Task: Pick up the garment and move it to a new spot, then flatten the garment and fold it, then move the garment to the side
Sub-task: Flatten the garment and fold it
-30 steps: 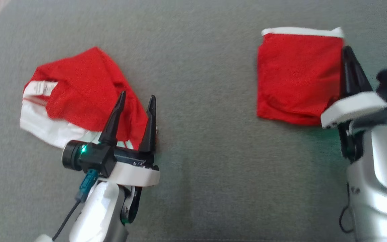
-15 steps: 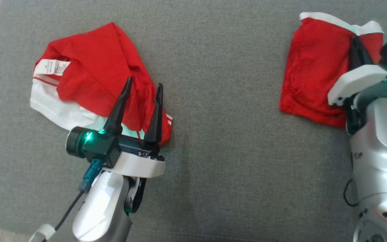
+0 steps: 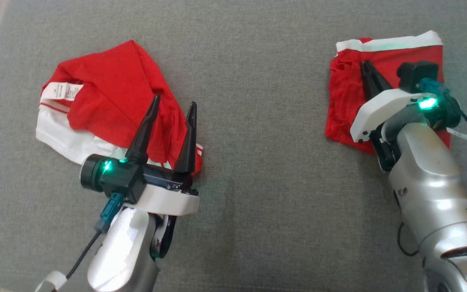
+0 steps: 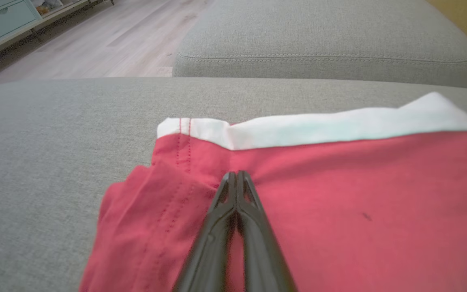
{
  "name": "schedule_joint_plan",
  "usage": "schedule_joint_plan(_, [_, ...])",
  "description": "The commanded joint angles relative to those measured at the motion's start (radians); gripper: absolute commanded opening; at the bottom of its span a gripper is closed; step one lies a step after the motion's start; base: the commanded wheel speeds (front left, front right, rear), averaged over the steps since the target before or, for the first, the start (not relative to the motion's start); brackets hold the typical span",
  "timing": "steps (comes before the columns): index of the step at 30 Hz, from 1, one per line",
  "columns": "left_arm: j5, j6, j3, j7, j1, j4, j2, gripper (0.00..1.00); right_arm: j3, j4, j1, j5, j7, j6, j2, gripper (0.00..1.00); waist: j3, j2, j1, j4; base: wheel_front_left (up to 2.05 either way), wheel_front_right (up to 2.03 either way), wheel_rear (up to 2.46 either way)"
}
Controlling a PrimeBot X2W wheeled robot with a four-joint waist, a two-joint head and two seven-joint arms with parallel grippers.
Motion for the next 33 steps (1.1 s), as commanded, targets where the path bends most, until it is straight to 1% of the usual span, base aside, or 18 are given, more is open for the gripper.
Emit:
schedule_joint_plan(1, [0.005, 0.0, 0.034, -0.005, -0.005, -0.025, 0.003, 1.0, 0.035, -0.003, -0.008, 0.03, -0.012, -0.001, 0.019, 0.0, -0.012, 0.0, 0.0001, -0.006, 0.0, 0.0, 0.0])
schedule_joint_plan(5, [0.007, 0.003, 0.051, -0.005, 0.006, -0.023, 0.003, 1.0, 0.051, -0.021, 0.003, 0.085, -0.069, -0.001, 0.019, 0.0, -0.045, 0.0, 0.0001, -0.024, 0.0, 0.0, 0.0])
schedule_joint_plan(9, [0.01, 0.006, 0.074, -0.005, 0.027, -0.024, 0.003, 1.0, 0.055, -0.097, 0.044, 0.113, -0.1, -0.001, 0.019, 0.0, -0.088, 0.0, 0.0001, -0.058, 0.0, 0.0, 0.0])
schedule_joint_plan(11, [0.012, 0.007, 0.085, -0.005, 0.039, -0.024, 0.004, 1.0, 0.044, -0.16, 0.082, 0.124, -0.103, -0.001, 0.019, 0.0, -0.109, 0.0, 0.0001, -0.078, 0.0, 0.0, 0.0])
schedule_joint_plan(16, [0.02, 0.007, 0.107, -0.005, 0.071, -0.026, 0.004, 1.0, -0.007, -0.419, 0.248, 0.128, -0.104, -0.001, 0.019, 0.0, -0.153, 0.0, 0.0001, -0.122, 0.0, 0.0, 0.0])
schedule_joint_plan(17, [0.02, 0.007, 0.107, -0.005, 0.071, -0.026, 0.004, 1.0, -0.007, -0.419, 0.248, 0.128, -0.104, -0.001, 0.019, 0.0, -0.153, 0.0, 0.0001, -0.122, 0.0, 0.0, 0.0])
schedule_joint_plan(18, [0.021, 0.006, 0.117, -0.005, 0.082, -0.023, 0.005, 1.0, -0.023, -0.504, 0.326, 0.132, -0.105, -0.001, 0.019, 0.0, -0.167, 0.0, 0.0001, -0.138, 0.0, 0.0, 0.0])
schedule_joint_plan(19, [0.021, 0.004, 0.122, -0.005, 0.088, -0.02, 0.006, 1.0, -0.026, -0.539, 0.363, 0.136, -0.105, -0.001, 0.019, 0.0, -0.172, 0.0, 0.0001, -0.145, 0.0, 0.0, 0.0])
schedule_joint_plan(20, [0.021, 0.004, 0.122, -0.005, 0.088, -0.02, 0.006, 1.0, -0.026, -0.539, 0.363, 0.136, -0.105, -0.001, 0.019, 0.0, -0.172, 0.0, 0.0001, -0.145, 0.0, 0.0, 0.0])
schedule_joint_plan(21, [0.024, 0.003, 0.135, -0.005, 0.097, -0.015, 0.01, 1.0, -0.022, -0.596, 0.431, 0.139, -0.105, -0.001, 0.019, 0.35, -0.18, 0.0, 0.0001, -0.158, 0.0, 0.0, 0.0])
schedule_joint_plan(22, [0.026, 0.003, 0.14, -0.005, 0.102, -0.013, 0.011, 1.0, -0.021, -0.619, 0.462, 0.137, -0.105, -0.001, 0.019, 1.0, -0.184, 0.0, 0.0001, -0.164, 0.0, 0.0, 0.0])
schedule_joint_plan(27, [0.034, 0.0, 0.157, -0.005, 0.124, -0.009, 0.011, 1.0, -0.02, -0.684, 0.572, 0.155, -0.105, -0.001, 0.019, 1.0, -0.199, 0.0, 0.0001, -0.18, 0.0, 0.0, 0.0])
schedule_joint_plan(33, [0.043, -0.011, 0.158, -0.005, 0.126, -0.005, 0.009, 1.0, -0.015, -0.721, 0.593, 0.152, -0.09, -0.001, 0.019, 1.0, -0.196, 0.0, 0.0001, -0.178, 0.0, 0.0, 0.0])
